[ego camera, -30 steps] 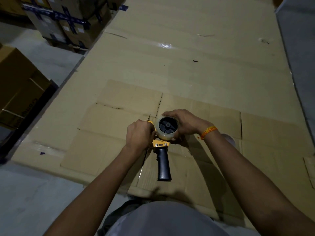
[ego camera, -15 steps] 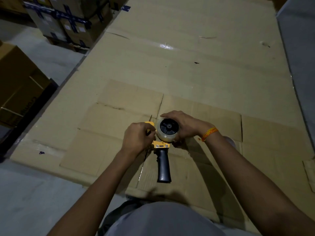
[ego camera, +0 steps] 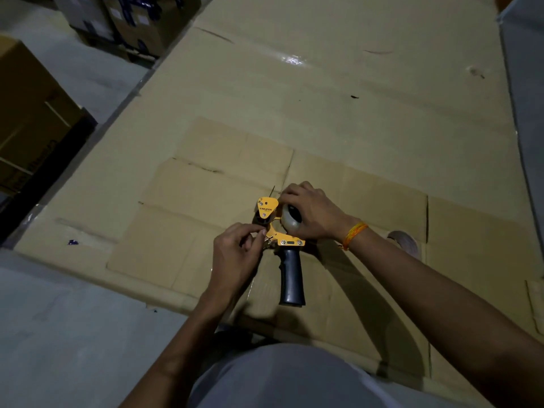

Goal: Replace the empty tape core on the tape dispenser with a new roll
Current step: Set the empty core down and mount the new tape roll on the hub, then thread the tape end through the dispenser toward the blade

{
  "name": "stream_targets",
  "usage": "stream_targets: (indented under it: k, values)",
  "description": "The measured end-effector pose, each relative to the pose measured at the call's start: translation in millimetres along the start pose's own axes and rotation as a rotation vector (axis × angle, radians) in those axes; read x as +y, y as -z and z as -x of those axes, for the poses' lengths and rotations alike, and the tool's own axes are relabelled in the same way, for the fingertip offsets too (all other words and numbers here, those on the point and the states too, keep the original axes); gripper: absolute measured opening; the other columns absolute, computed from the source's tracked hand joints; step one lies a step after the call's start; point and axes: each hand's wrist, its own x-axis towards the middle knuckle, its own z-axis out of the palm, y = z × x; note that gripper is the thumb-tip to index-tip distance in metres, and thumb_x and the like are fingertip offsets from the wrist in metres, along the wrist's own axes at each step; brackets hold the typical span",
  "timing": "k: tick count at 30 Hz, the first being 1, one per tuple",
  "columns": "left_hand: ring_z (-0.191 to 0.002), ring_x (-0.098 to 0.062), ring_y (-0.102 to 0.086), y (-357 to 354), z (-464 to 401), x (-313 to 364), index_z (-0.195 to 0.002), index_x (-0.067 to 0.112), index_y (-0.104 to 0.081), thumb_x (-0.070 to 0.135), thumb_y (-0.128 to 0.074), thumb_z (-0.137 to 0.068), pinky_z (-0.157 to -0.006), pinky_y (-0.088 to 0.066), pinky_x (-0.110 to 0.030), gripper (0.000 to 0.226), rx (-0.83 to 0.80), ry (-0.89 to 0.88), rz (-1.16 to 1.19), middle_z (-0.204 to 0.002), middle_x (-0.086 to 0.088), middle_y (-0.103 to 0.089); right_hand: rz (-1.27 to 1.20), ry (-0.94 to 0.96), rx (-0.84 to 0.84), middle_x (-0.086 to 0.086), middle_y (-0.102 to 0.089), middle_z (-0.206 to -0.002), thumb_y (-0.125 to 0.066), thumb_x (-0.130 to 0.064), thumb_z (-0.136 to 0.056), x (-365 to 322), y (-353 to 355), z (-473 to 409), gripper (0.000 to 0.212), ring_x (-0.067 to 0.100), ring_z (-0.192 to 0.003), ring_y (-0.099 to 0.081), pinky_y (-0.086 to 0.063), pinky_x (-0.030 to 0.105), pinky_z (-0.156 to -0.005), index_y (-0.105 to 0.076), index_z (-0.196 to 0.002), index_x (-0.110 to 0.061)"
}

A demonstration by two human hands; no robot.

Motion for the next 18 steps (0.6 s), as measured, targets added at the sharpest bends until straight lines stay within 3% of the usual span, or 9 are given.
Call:
stream_targets:
  k: [5, 10, 18]
  values:
    - [-0.055, -0.021, -0.055, -6.9, -7.9, -8.7, -0.092, 0.022, -0.086, 0.035, -0.076, -0.098, -0.059, -0.049, -0.041, 0.017, -0.05, 0.072, 0.052, -0.059, -0.007, -0.061, 0.013, -0.029, 0.014, 0.003, -0.059, -0.138, -0.076, -0.049, -0.082, -2.9, -4.6, -3.0, 0.057, 0.028, -0.13, -0.049, -0.046, 0.05, -0.102, -0.066, -0.133, -0.024]
    - [-0.059, -0.014, -0.049, -8.4, -7.7, -15.9, -0.096, 0.029, -0.089, 0.044, -0.067, -0.102, -0.061, -0.039, -0.031, 0.027, -0.16, 0.203, 0.218, -0.067, -0.021, -0.063, 0.056, -0.07, 0.048, -0.001, -0.061, -0.135, -0.078, -0.05, -0.081, -8.7, -11.3, -6.8, 0.051, 0.026, -0.129, -0.049, -0.041, 0.048, -0.102, -0.071, -0.127, -0.029]
    - [-0.062, -0.031, -0.063, -8.1, -8.8, -12.0, -0.099, 0.024, -0.089, 0.038, -0.065, -0.105, -0.061, -0.05, -0.043, 0.029, -0.175, 0.215, 0.211, -0.069, -0.016, -0.071, 0.042, -0.073, 0.014, -0.001, -0.06, -0.138, -0.078, -0.047, -0.084, -11.5, -10.3, -12.2, 0.03, 0.026, -0.131, -0.047, -0.042, 0.052, -0.105, -0.078, -0.105, -0.027]
